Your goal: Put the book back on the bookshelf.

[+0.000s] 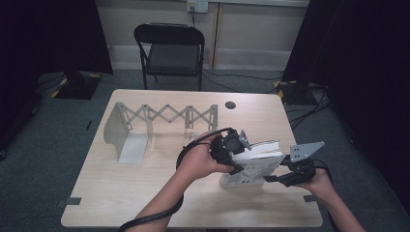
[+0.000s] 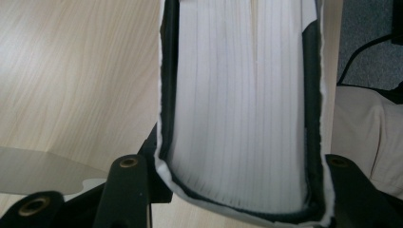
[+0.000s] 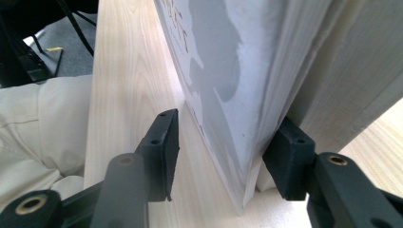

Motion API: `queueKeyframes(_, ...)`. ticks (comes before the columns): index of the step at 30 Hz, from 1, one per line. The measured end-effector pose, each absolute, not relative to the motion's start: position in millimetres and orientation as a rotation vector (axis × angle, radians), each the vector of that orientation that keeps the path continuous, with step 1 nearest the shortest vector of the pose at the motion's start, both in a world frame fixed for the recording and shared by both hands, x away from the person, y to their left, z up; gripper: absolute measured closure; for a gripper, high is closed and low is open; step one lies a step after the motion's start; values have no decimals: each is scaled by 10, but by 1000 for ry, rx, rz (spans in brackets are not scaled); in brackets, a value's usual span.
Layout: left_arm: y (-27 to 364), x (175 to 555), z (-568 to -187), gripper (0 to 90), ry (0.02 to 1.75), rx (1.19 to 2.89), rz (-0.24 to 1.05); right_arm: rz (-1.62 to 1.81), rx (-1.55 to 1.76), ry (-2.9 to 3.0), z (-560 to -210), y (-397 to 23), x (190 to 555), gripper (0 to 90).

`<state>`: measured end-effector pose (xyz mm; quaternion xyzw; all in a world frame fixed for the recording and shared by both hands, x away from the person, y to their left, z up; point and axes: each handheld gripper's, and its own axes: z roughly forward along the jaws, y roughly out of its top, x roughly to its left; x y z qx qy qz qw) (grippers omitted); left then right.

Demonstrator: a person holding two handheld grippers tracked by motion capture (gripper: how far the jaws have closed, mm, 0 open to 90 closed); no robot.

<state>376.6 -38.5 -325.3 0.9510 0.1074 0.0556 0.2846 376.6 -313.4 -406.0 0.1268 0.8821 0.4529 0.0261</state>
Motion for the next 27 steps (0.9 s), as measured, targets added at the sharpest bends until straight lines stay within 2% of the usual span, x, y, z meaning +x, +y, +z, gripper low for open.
queueKeyframes(4, -389, 3761, -3250, 503, 306, 2546, 147, 1397, 392, 2722, -4068, -3143, 3758, 488)
queueKeyframes(7, -383, 3794, -3243, 512, 322, 2553, 137, 1331, 452, 2734, -4110, -3225, 3772, 430)
queueKeyframes(16, -451, 3860, -3206, 490, 341, 2598, 115, 1305, 521, 2725, -4235, -3331, 3762, 395)
queueKeyframes(17, -473, 3878, -3205, 487, 349, 2596, 106, 1289, 523, 2721, -4272, -3313, 3759, 369)
queueKeyframes(27, -632, 3948, -3213, 459, 297, 2649, 85, 1271, 560, 2713, -4467, -3297, 3737, 291)
